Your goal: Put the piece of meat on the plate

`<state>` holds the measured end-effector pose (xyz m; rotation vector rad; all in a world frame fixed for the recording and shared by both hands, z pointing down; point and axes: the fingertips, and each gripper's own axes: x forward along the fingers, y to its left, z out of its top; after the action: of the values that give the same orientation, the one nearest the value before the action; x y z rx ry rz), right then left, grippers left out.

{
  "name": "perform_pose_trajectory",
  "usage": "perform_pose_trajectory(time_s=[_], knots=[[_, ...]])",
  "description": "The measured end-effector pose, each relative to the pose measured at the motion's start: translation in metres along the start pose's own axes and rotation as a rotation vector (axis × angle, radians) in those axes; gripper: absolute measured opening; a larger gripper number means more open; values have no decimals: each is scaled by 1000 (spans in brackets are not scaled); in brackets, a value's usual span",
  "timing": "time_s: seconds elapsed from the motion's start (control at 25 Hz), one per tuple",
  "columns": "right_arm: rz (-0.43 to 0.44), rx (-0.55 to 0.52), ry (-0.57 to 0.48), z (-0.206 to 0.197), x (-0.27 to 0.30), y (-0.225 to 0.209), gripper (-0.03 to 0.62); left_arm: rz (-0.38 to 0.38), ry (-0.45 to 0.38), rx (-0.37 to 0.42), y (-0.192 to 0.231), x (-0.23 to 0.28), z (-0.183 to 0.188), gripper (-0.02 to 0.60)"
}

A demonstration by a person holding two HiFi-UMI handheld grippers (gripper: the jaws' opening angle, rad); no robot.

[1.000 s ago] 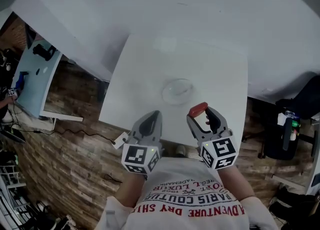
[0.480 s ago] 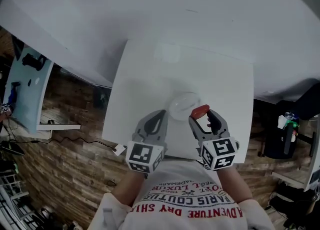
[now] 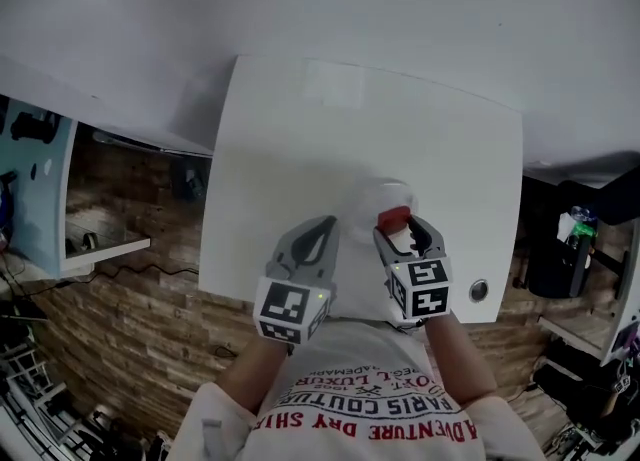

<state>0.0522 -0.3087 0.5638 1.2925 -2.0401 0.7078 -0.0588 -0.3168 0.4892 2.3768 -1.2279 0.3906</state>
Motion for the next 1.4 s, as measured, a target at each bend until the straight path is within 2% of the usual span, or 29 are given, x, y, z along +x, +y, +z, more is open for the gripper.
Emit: perform_pose_trajectory(time_s=[0.28, 0.56, 1.08, 1.28, 1.4], knots=[[4, -43, 172, -28, 41, -1, 278, -21, 58, -25, 12, 16, -23, 6], [1, -88, 262, -36, 60, 0, 278, -20, 84, -39, 12, 23, -36, 6], [43, -93, 313, -35, 68, 3, 278, 5, 107, -41, 23, 18, -44, 6], [35, -82, 305, -38, 70, 3, 278, 8, 108, -28, 22, 17, -44, 6], [22, -54, 265, -37, 70, 3, 279, 1, 101, -21, 18, 16, -41, 6]])
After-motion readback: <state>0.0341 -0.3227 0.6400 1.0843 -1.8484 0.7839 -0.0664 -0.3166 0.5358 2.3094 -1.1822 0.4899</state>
